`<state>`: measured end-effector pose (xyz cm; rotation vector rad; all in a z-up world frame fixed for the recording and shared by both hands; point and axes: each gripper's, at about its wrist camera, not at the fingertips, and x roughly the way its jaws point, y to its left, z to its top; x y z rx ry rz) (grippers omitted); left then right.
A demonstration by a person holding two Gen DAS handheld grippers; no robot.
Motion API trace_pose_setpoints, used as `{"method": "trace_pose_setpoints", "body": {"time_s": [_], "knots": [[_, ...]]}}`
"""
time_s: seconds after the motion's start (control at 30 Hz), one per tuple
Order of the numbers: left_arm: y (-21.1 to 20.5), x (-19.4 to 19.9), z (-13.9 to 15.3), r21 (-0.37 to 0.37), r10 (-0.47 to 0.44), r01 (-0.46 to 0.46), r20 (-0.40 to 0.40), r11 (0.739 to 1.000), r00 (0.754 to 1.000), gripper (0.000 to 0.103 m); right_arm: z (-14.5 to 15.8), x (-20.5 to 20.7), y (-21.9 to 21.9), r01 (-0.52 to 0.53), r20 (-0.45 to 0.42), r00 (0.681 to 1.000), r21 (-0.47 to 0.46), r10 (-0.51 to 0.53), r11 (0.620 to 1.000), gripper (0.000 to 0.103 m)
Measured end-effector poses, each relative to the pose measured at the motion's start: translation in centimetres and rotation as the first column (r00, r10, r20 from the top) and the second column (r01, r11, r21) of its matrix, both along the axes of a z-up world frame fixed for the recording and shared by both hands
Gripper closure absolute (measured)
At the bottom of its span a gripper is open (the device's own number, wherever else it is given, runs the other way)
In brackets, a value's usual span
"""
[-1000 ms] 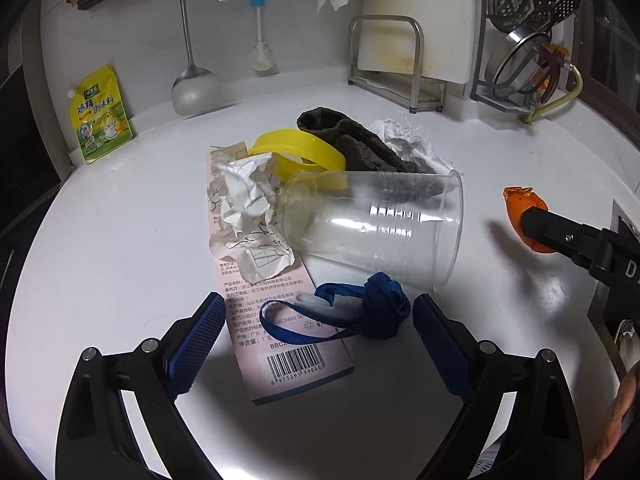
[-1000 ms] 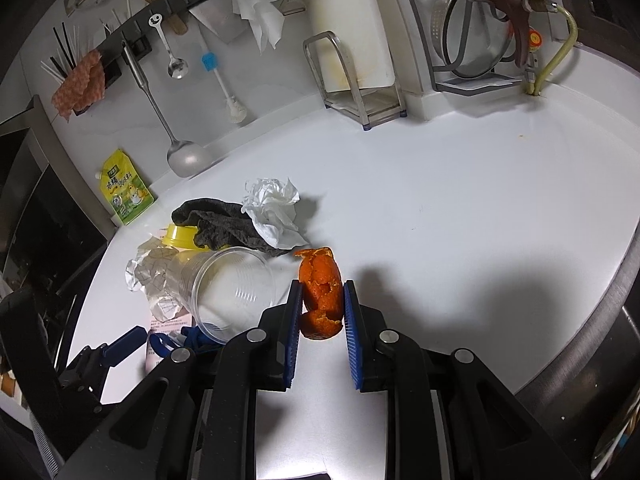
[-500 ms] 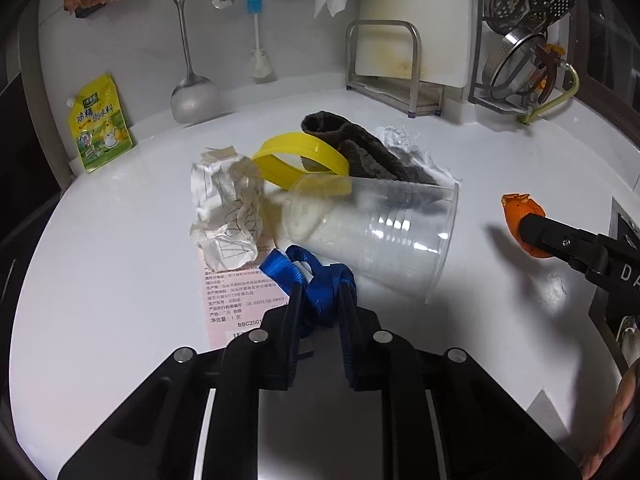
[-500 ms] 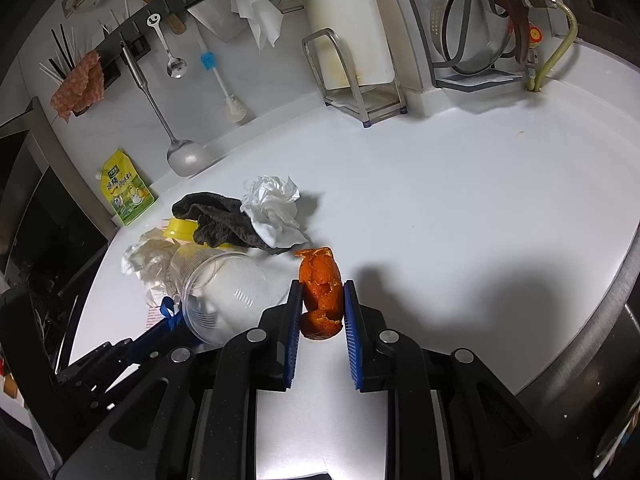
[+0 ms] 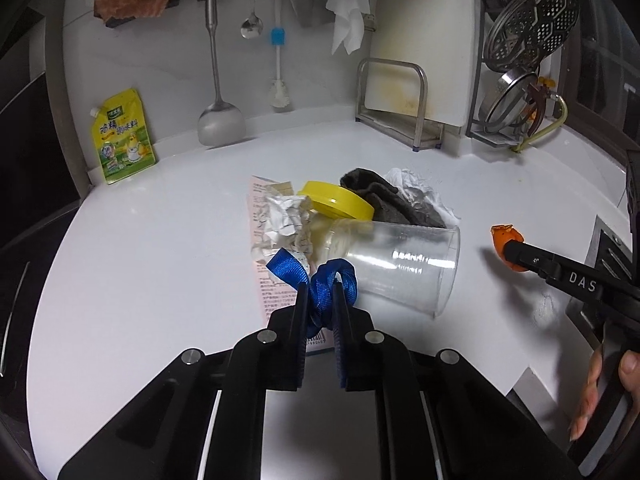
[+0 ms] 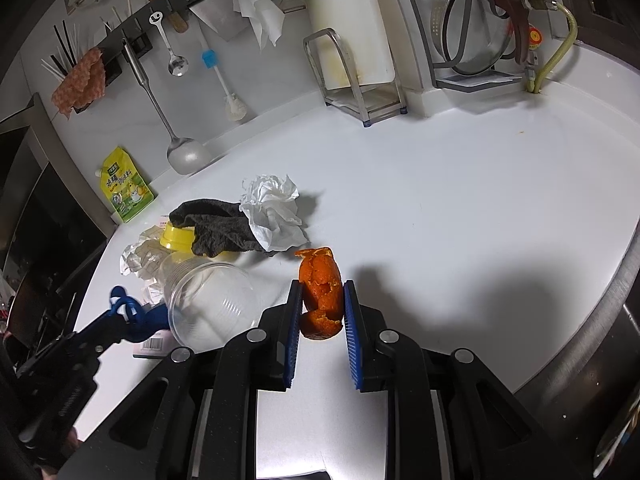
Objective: Collect trash
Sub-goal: 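Grasp the blue strap with the left gripper while the right holds the peel, then carry the blue strap and orange peel in both grippers over the bin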
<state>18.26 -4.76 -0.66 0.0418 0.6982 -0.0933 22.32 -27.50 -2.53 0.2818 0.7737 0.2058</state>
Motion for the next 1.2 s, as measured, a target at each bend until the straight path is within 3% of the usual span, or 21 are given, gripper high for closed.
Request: {"method": "trace_pose_setpoints", "body": {"time_s": [0.5,0.77,1.2], "knots": [[4.1,-2.6,1.9,-0.027,0.045,-0.044,0.03,0.999,0.999,0.091,-0.4,-2.5,-0.2,-0.003,0.008,1.0,-0.036,0.003,0.999,0.083],[4.3,-4.4,3.2,-0.028,0.043,-0.041,0.061,0.999,0.997,0.091,-0.1,-4.6,-0.8,0.012,0.018,1.0,-0.049,-0.011,0.999,0.083],[3.6,-9.1,3.0,-0.031,-0.001,0.003,0.061,1.0,0.998,0.091,0.6,-10.8,0.1,0.02,0.043,0.999,-0.042,-0.018,0.999,0.083]]}}
